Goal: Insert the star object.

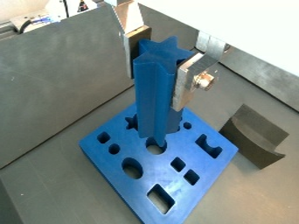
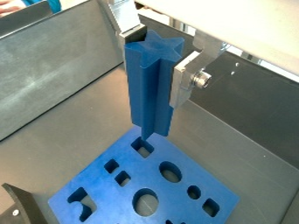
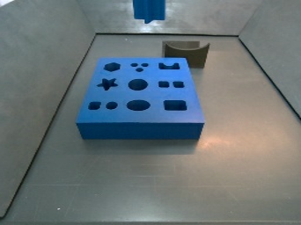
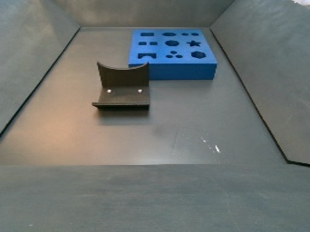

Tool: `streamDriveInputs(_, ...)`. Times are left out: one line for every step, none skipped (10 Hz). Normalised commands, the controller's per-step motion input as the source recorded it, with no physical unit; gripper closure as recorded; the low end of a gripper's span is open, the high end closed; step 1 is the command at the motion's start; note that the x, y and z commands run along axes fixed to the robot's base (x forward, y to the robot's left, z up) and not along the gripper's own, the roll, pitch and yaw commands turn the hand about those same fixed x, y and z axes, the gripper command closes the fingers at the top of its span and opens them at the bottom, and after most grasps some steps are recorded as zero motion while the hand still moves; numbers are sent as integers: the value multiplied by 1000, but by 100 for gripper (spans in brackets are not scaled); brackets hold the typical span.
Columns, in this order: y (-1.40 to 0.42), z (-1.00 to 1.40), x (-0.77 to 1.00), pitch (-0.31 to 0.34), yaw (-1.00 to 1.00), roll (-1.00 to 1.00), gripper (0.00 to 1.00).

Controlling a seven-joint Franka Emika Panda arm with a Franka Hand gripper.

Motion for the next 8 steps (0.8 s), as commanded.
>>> streamDriveInputs(154,-343,-77,-47,0,-156,100)
streamDriveInputs(126,-991,-320,0,0,-21,100)
streamDriveInputs(214,-1000,-346,-3,0,0,100)
streamDriveInputs(206,-1000,-351,-6,0,0,100)
streamDriveInputs(217,-1000,-354,-23,146,4,100)
streamDriveInputs(414,-1000,-491,-39,291,6,100)
streamDriveInputs(486,-1000,-751,-133,229,27,100)
streamDriveInputs(569,-1000,-843,-149,183,0,100)
